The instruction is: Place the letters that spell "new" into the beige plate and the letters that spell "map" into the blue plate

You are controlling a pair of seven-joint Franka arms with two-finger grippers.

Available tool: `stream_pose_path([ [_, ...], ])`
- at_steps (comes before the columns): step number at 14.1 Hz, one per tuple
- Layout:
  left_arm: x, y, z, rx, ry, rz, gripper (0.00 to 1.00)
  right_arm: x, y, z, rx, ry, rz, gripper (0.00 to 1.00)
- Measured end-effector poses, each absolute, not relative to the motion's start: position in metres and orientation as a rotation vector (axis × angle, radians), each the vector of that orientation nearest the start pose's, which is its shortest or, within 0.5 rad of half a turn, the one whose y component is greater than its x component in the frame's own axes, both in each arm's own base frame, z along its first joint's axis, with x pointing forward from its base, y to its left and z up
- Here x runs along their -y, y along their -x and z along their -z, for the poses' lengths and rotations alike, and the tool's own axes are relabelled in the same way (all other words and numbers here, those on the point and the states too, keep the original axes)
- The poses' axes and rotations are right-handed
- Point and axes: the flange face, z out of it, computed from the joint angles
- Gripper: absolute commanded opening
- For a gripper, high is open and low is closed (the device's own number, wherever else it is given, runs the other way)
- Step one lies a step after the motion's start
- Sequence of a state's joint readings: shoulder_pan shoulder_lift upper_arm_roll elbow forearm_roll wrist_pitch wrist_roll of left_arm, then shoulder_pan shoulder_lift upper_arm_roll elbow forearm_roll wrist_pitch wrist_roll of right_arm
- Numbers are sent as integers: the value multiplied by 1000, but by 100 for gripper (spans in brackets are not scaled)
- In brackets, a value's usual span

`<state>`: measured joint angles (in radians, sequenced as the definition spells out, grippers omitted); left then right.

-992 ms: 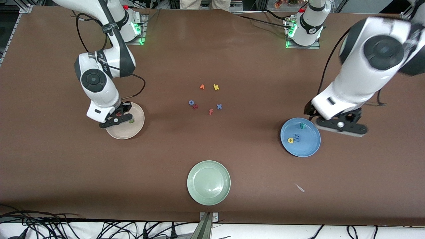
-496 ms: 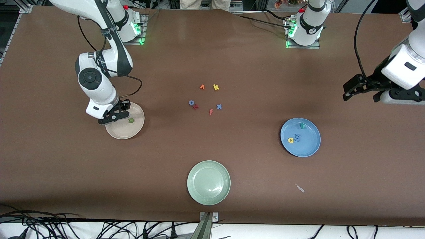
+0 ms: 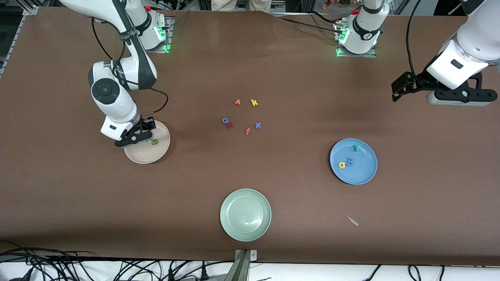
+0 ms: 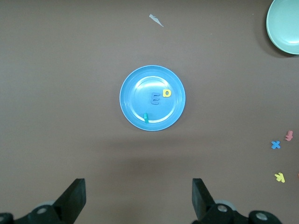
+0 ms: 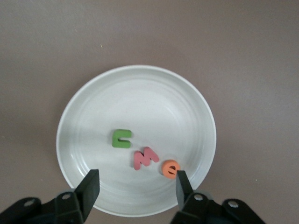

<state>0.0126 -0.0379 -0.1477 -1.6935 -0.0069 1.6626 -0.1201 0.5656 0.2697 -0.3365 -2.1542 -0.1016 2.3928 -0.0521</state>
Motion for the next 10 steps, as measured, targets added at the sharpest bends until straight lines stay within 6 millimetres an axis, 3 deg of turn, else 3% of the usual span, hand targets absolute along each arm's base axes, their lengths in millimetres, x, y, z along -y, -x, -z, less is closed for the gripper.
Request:
stream_pose_path([
  [3, 75, -544, -595, -21, 3144, 9, 100, -158, -564, -322, 531, 3250, -66, 79],
  [7, 68, -544, -593, -1, 3144, -9, 100, -187, -581, -415, 480, 3214, -92, 83],
  [10, 67, -545, -591, 2, 3144, -21, 100, -193, -581, -482, 478, 3207, -129, 98],
])
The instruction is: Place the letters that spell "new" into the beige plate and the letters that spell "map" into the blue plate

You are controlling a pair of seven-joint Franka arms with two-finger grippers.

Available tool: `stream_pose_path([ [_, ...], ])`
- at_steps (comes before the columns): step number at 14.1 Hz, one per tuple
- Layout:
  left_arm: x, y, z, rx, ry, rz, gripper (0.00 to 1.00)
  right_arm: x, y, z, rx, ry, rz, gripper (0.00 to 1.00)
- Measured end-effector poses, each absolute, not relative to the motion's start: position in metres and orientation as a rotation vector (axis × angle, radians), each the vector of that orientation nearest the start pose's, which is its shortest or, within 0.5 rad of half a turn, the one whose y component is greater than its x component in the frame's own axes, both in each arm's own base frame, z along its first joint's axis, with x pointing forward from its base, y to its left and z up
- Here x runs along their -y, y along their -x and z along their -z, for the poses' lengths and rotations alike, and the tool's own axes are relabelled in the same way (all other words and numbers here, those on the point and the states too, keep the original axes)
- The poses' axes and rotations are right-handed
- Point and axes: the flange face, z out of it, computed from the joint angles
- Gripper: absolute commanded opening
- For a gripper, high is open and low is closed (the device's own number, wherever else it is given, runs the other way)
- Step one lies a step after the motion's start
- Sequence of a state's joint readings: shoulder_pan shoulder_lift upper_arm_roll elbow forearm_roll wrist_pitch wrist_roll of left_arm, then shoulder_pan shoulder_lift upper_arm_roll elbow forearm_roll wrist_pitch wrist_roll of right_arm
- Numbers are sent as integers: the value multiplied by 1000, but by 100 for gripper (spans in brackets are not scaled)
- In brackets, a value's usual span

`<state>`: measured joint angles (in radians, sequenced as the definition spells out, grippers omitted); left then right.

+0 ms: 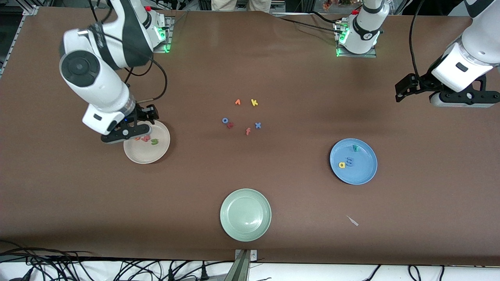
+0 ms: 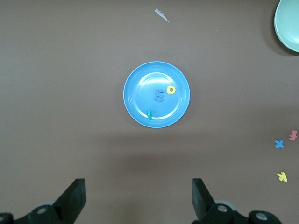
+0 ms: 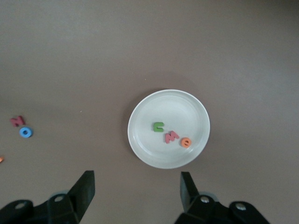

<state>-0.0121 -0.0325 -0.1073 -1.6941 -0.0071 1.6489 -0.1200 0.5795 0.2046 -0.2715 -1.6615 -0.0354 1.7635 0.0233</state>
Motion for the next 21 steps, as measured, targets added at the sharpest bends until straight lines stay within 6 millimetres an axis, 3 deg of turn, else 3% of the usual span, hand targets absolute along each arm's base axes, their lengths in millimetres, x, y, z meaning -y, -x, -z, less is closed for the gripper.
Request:
stream_pose_path([
  [3, 69, -540, -589, -5, 3137, -87, 100, -187, -570, -529, 471, 3198, -136, 99],
  [9, 70, -534, -588, -22, 3130, -154, 100, -174, -561, -569, 449, 3181, -101, 100],
  [16, 74, -534, -592, -41, 3131, -141, 100, -118, -560, -589, 319, 3147, -147, 100],
  [21, 74, -534, -593, -44, 3131, -138, 100, -113, -557, -590, 296, 3126, -182, 100],
])
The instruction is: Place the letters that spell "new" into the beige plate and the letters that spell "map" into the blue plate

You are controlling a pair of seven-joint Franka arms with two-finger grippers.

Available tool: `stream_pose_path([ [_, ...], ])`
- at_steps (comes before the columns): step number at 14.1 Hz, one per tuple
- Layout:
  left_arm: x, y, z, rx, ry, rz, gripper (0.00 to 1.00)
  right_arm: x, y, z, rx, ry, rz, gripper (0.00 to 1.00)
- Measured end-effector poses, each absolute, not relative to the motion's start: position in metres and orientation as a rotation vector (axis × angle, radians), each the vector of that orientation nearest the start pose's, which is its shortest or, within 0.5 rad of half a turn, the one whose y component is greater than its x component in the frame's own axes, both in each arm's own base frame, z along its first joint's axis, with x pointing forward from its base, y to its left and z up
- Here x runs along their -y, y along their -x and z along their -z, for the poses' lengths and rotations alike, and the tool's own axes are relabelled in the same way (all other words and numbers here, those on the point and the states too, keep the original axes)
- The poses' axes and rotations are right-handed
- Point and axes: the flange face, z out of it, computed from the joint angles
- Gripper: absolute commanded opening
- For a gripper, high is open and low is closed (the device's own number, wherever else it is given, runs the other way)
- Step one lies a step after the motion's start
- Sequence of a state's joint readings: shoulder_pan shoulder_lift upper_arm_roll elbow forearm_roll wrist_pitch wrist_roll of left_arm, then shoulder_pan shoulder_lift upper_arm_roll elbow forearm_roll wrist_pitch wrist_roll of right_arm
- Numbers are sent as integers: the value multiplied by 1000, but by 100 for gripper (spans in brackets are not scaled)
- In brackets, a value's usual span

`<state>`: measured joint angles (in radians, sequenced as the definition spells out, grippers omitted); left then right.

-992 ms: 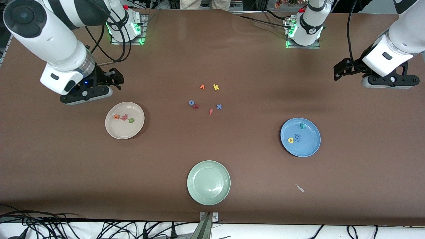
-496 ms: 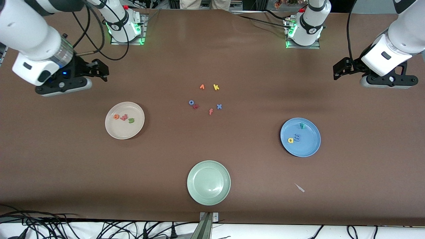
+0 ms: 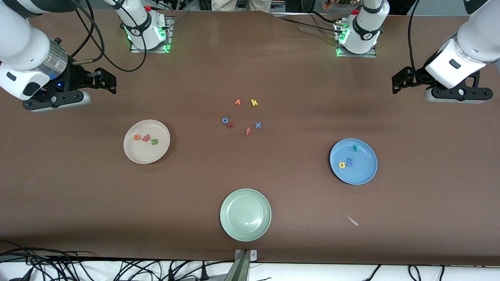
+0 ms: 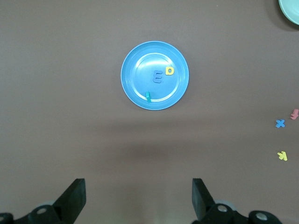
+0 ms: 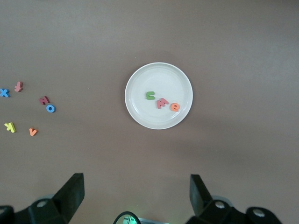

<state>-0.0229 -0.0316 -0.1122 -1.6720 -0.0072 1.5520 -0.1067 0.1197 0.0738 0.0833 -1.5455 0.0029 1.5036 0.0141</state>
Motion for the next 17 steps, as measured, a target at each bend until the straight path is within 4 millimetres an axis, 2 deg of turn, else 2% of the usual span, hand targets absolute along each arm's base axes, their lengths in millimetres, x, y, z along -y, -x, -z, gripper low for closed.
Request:
stream_pose_path([
  [2, 74, -534, -593, -44, 3131, -138, 100, -103, -557, -592, 268, 3129, -179, 100],
  [5, 75, -534, -593, -45, 3131, -138, 100, -73, -561, -592, 182, 3135, -187, 100],
  [7, 75, -534, -593, -45, 3131, -138, 100, -61, -562, -592, 147, 3137, -192, 100],
  [17, 75, -535, -592, -46, 3131, -139, 100, -65, -562, -593, 158, 3135, -187, 100],
])
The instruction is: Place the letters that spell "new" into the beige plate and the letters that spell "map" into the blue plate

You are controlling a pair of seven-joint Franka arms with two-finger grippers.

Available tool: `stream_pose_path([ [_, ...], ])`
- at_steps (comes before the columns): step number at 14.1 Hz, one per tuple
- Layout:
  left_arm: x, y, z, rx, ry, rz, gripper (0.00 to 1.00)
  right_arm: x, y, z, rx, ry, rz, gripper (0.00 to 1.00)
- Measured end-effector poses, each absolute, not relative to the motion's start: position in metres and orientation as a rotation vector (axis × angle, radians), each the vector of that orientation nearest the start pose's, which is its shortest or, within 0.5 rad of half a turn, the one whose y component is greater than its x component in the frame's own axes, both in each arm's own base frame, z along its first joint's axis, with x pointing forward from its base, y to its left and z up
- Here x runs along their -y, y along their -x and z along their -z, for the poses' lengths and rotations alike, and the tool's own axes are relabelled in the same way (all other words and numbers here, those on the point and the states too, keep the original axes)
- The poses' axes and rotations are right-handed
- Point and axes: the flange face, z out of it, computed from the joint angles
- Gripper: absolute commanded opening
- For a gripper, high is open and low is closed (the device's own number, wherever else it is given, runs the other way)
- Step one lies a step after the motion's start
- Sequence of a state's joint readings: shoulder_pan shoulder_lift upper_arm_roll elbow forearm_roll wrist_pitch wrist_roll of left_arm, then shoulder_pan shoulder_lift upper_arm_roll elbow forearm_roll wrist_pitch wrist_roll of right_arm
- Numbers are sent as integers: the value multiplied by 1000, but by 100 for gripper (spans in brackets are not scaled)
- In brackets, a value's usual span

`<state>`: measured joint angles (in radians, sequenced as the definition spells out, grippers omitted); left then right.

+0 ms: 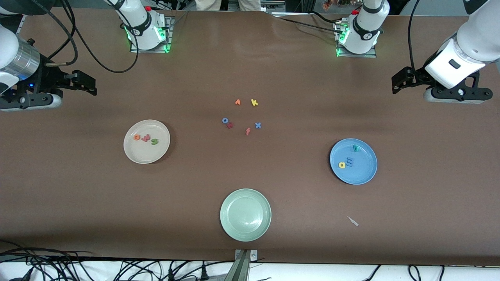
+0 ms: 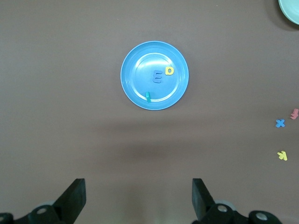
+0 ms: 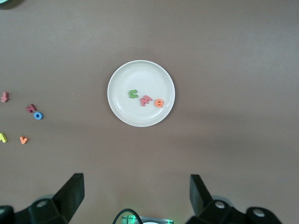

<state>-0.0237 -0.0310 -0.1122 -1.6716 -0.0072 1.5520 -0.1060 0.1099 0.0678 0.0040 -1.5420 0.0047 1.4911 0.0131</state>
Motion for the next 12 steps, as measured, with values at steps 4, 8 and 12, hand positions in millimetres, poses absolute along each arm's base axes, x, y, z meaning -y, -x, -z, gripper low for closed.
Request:
stream_pose_path([
  [4, 75, -535, -592, -46, 3131, -139, 100, -67, -561, -594, 164, 3134, -186, 100],
  [8, 75, -535, -592, -46, 3131, -139, 100, -67, -561, -594, 188, 3132, -185, 100],
  [12, 75, -535, -592, -46, 3131, -139, 100, -67, -561, -594, 196, 3131, -185, 100],
])
